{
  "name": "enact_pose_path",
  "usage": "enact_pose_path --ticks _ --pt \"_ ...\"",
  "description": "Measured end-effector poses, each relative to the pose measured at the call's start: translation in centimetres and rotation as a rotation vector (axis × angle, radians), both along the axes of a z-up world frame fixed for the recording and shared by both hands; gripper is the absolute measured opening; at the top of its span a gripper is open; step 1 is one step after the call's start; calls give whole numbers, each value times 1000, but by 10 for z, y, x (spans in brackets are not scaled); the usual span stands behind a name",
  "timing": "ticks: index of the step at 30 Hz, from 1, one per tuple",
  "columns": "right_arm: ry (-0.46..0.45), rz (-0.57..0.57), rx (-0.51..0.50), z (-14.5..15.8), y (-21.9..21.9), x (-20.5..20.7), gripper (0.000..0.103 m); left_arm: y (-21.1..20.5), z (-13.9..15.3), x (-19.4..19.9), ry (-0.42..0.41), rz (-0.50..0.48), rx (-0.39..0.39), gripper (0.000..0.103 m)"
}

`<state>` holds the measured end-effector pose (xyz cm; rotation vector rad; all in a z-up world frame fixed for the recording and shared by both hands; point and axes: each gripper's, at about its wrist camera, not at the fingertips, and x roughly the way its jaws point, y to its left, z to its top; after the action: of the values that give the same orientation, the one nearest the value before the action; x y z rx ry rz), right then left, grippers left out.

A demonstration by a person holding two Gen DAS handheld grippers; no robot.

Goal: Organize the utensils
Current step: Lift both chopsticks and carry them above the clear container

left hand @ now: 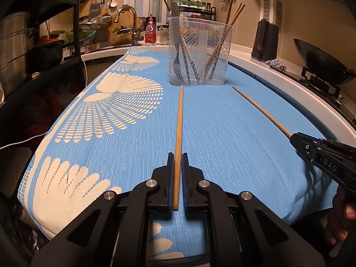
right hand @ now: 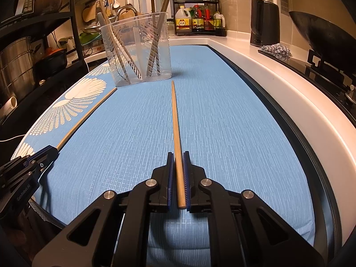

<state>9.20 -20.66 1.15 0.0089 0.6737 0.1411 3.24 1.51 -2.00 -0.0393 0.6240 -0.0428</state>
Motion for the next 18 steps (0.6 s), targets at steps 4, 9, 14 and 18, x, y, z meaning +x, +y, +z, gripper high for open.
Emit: enact_pose_path --ticks 4,9,14,18 --pt "-4 -2 2 4 -1 -2 7 -2 2 0 6 -19 13 6" --pt "-31 -5 2 18 -2 -9 7 0 11 -8 -15 -26 3 6" --pt "-65 -2 6 36 -1 -21 7 5 28 -22 -69 -28 -7 6" --pt "-103 5 6 53 -1 -33 7 8 44 -32 -117 -26 -3 6"
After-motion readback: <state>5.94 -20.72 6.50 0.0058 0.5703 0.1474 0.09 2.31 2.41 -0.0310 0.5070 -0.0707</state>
